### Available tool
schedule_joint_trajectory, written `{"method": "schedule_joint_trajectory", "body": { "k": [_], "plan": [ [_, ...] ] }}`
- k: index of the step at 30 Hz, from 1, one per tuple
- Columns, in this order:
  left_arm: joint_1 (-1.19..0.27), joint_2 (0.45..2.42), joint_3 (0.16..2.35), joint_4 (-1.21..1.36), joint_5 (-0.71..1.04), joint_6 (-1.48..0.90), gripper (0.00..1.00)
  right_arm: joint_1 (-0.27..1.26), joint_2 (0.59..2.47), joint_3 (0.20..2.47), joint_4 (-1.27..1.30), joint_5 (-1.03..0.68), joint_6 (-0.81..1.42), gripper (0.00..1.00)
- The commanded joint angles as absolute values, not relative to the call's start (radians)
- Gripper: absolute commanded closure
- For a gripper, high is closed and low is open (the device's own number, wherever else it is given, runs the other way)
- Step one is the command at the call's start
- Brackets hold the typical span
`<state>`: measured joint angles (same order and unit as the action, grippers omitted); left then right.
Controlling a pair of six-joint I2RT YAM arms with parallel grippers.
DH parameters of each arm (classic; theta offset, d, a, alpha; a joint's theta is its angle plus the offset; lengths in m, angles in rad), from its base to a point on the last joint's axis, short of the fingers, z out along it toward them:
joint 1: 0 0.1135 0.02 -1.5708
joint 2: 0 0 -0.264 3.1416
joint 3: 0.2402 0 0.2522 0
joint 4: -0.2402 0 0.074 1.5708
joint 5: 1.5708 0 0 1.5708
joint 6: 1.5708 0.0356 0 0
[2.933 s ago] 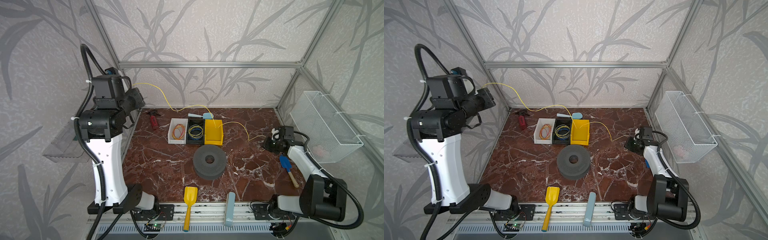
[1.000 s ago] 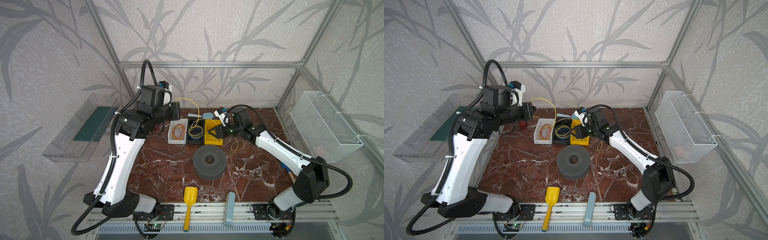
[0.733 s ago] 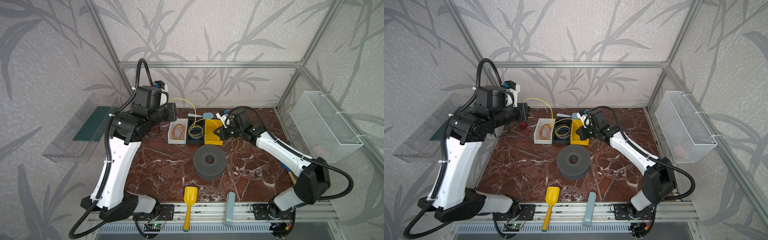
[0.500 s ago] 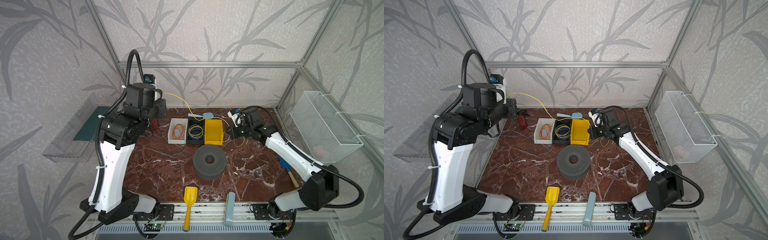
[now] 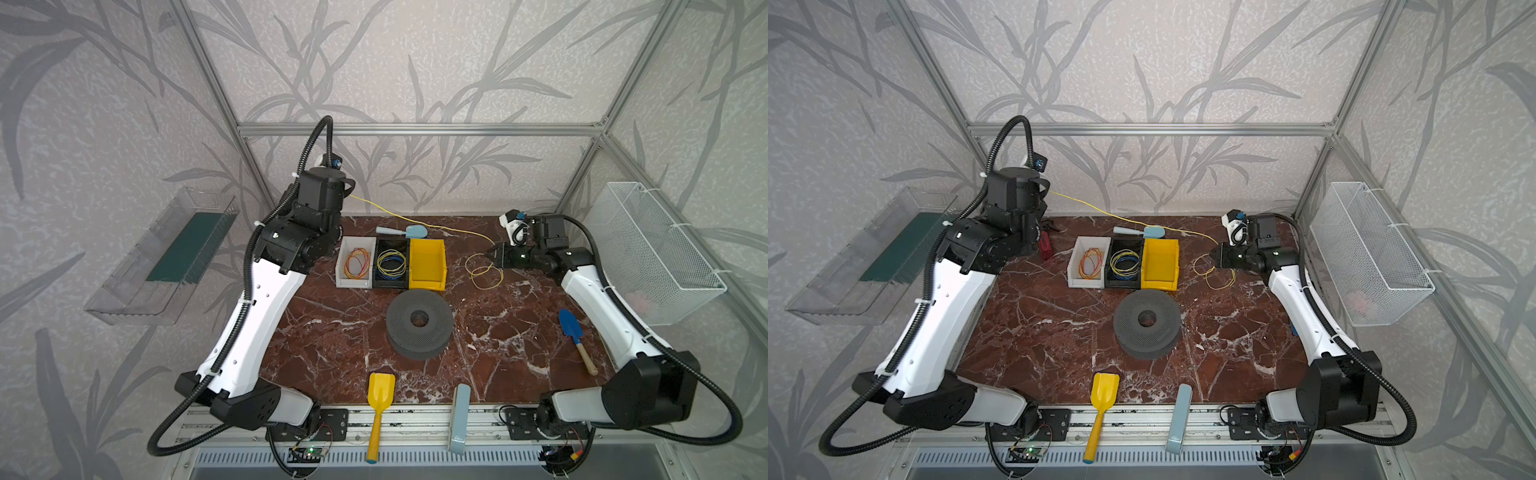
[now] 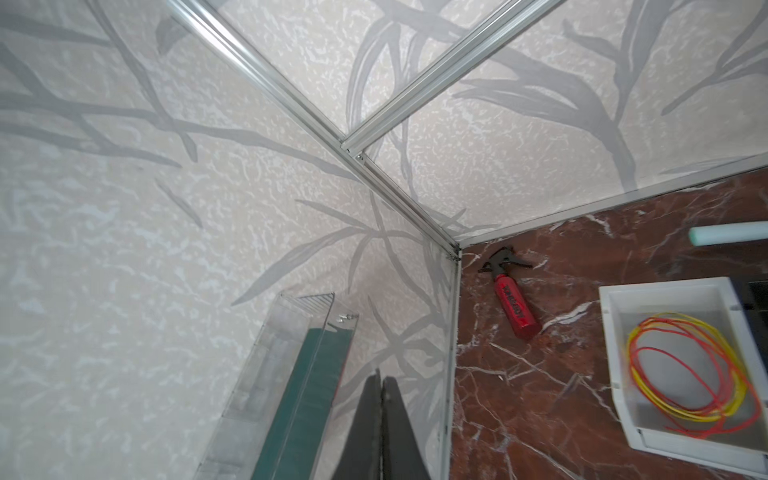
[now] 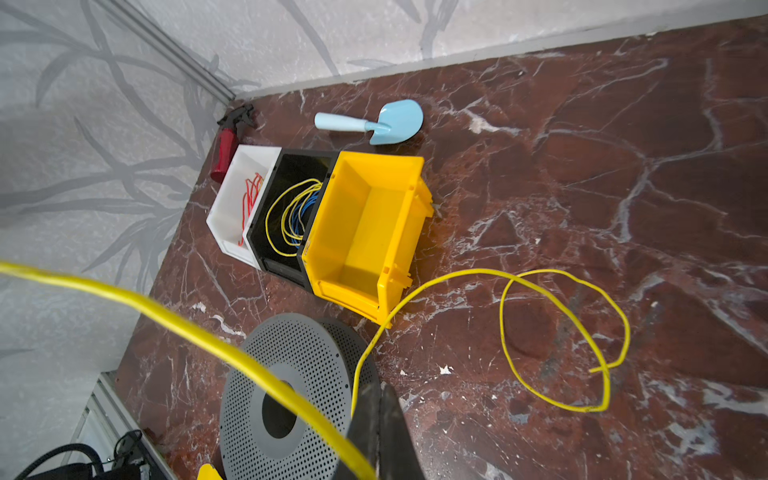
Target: Wrap the cables
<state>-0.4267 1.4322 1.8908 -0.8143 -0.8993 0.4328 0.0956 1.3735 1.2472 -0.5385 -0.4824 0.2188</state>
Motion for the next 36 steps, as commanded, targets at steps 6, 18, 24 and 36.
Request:
{"method": "schedule_joint_trajectory", "body": {
  "k": [6, 18, 24, 36],
  "plan": [
    [-0.393, 1.321, 1.778, -0.495, -1.162, 0.637, 1.00, 0.023, 1.345, 1.222, -0.625, -0.410, 0.281, 1.00],
    [-0.395, 1.280, 1.591, -0.382, -1.153, 0.755, 1.00, 0.023, 1.332, 1.291, -0.675, -0.395, 0.273, 1.00],
    [-0.408, 1.228, 1.573, -0.551, -1.043, 0.632, 0.97, 0.011, 1.327, 1.335, -0.668, -0.498, 0.317, 1.00],
    [-0.465, 1.147, 1.519, -1.013, -0.562, 0.191, 0.42, 0.011, 1.354, 1.400, -0.646, -0.637, 0.384, 1.00]
  ]
}}
